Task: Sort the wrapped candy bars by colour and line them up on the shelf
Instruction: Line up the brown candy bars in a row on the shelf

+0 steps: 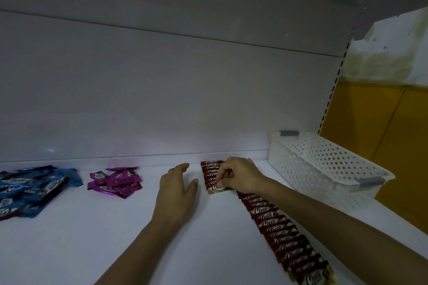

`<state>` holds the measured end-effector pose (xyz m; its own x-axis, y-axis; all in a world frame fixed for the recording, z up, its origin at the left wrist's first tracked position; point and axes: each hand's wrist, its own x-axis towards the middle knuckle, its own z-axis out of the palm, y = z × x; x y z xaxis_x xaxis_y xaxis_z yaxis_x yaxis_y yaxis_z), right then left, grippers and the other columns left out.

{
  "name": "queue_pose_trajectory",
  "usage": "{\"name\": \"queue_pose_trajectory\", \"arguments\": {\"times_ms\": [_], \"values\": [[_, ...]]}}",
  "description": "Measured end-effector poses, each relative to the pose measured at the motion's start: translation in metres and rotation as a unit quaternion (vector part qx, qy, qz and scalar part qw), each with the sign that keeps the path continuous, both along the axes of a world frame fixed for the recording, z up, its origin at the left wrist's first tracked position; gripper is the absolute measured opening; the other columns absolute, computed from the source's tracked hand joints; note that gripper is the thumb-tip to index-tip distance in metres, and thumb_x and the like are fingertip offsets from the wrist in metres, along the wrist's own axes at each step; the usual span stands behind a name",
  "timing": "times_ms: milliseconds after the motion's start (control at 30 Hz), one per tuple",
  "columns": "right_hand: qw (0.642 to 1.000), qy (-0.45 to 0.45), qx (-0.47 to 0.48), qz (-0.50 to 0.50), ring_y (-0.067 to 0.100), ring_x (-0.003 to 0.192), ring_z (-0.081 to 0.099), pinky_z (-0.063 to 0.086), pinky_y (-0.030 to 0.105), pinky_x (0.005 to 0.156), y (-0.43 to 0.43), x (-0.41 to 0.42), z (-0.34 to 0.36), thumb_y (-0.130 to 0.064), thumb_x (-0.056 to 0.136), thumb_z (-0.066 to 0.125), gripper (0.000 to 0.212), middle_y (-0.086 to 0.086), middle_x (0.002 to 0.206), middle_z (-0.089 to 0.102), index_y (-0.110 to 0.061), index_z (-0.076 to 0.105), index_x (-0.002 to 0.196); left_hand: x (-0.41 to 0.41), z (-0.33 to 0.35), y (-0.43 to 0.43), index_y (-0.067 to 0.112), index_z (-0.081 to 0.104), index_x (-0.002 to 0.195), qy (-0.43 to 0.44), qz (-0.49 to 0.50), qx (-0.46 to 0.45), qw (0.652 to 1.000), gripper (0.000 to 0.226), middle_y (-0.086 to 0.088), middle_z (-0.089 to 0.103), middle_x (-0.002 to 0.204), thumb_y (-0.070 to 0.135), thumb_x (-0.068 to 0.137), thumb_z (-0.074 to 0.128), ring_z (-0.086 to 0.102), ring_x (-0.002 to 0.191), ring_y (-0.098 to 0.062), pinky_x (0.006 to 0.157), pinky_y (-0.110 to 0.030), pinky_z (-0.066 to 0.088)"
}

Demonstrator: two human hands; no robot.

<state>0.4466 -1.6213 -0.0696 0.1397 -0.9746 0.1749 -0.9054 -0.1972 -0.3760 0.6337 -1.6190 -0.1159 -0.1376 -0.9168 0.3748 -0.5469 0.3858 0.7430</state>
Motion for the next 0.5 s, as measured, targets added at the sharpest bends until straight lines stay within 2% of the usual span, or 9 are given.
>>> {"name": "queue_pose_trajectory", "arguments": {"times_ms": [67,133,233,367,500], "values": [[1.000,-0.023,-0.008,-0.009,-0.001,0.076,0.054,0.042,0.036,0.096,-0.001,-0.003,0.000,-0.028,0.079,0.074,0.007,-0.020,0.077,0.058,-0.026,0.072,0.085,0.000,-0.001,0.000,0.014,0.044,0.140,-0.064,0.003,-0.009,0.998,0.046,-0.003,0.042,0.146,0.029,0.097,0.050,0.032,0.135,-0.020,0.107,-0.030,0.027],[0.998,-0.052,-0.021,-0.028,-0.001,0.076,0.055,0.047,0.037,0.094,-0.003,-0.007,0.001,-0.027,0.082,0.072,0.004,-0.018,0.083,0.062,-0.025,0.071,0.085,-0.002,-0.004,0.000,0.018,0.044,0.140,-0.168,-0.013,-0.014,0.986,0.046,-0.001,0.036,0.151,0.038,0.099,0.041,0.028,0.138,-0.019,0.110,-0.032,0.027],[0.994,-0.092,-0.023,-0.057,0.009,0.086,0.062,0.052,0.037,0.090,-0.004,-0.016,0.008,-0.022,0.085,0.069,0.003,-0.009,0.091,0.068,-0.024,0.070,0.083,-0.004,-0.008,0.001,0.021,0.051,0.127,-0.282,-0.060,-0.024,0.957,0.042,-0.001,0.036,0.151,0.044,0.100,0.030,0.030,0.138,-0.020,0.111,-0.038,0.028],[0.993,-0.092,-0.020,-0.067,0.008,0.087,0.063,0.052,0.035,0.089,-0.001,-0.027,0.012,-0.017,0.085,0.068,0.015,-0.012,0.085,0.067,-0.029,0.066,0.076,-0.003,-0.011,-0.001,0.024,0.050,0.130,-0.308,-0.091,-0.016,0.947,0.044,0.003,0.032,0.154,0.045,0.100,0.027,0.026,0.142,-0.016,0.115,-0.043,0.021],[0.996,-0.080,0.005,-0.050,0.005,0.081,0.062,0.052,0.030,0.086,0.006,-0.031,0.009,-0.024,0.078,0.076,0.008,-0.016,0.081,0.065,-0.028,0.070,0.080,-0.003,-0.010,-0.001,0.026,0.051,0.127,-0.313,-0.094,-0.024,0.945,0.041,0.006,0.037,0.151,0.045,0.099,0.028,0.032,0.138,-0.015,0.113,-0.043,0.023]]}}
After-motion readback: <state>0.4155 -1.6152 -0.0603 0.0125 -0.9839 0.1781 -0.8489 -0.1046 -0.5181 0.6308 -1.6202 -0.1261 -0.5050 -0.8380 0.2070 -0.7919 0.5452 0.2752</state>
